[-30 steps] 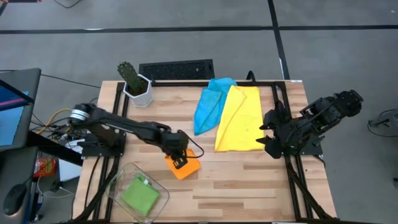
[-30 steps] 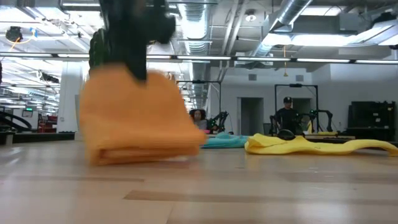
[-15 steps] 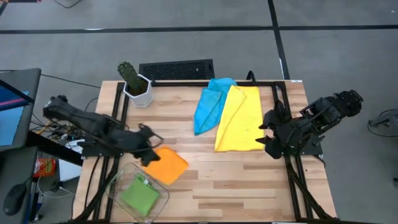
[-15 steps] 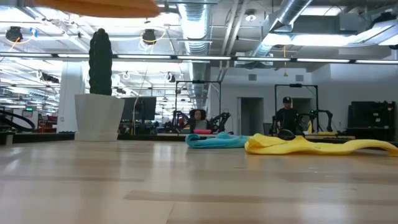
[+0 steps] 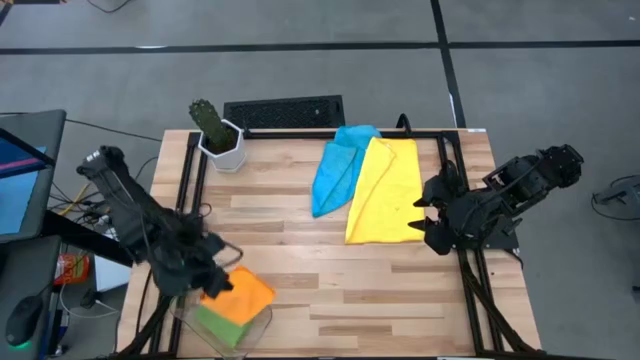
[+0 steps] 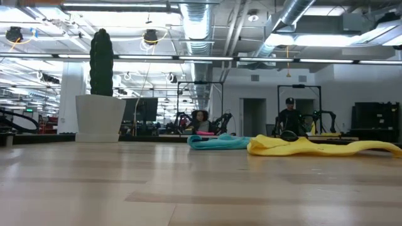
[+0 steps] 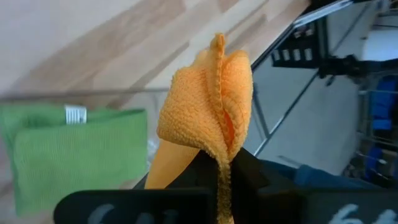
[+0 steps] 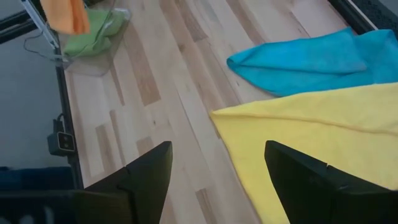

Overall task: Fold microfiber towels
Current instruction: Put the orange microfiber towel into the transparent bin

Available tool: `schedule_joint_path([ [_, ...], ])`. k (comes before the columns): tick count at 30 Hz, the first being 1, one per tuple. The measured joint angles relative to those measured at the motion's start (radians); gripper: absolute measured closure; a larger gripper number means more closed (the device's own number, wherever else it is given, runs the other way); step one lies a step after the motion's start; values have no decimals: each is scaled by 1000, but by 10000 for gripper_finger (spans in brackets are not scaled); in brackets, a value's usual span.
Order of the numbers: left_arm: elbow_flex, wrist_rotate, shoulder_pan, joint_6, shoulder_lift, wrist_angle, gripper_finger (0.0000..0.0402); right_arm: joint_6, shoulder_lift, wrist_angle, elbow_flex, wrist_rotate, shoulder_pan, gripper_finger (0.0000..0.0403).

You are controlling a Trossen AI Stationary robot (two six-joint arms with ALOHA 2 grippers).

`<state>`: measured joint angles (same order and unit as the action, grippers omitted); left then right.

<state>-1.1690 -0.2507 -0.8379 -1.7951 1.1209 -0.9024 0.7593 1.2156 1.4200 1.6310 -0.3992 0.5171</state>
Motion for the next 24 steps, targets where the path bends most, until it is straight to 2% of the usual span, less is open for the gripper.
schedule_joint_path([
  [4,0,-4,-72,-90,94,34,401,-7,0,0,0,0,0,123],
  [12,0,-75,-164,-237,239,97,401,-10,0,0,0,0,0,123],
  [24,0,-52,-289,-493,271,-37,399,-34,0,-4,0,0,0,123],
])
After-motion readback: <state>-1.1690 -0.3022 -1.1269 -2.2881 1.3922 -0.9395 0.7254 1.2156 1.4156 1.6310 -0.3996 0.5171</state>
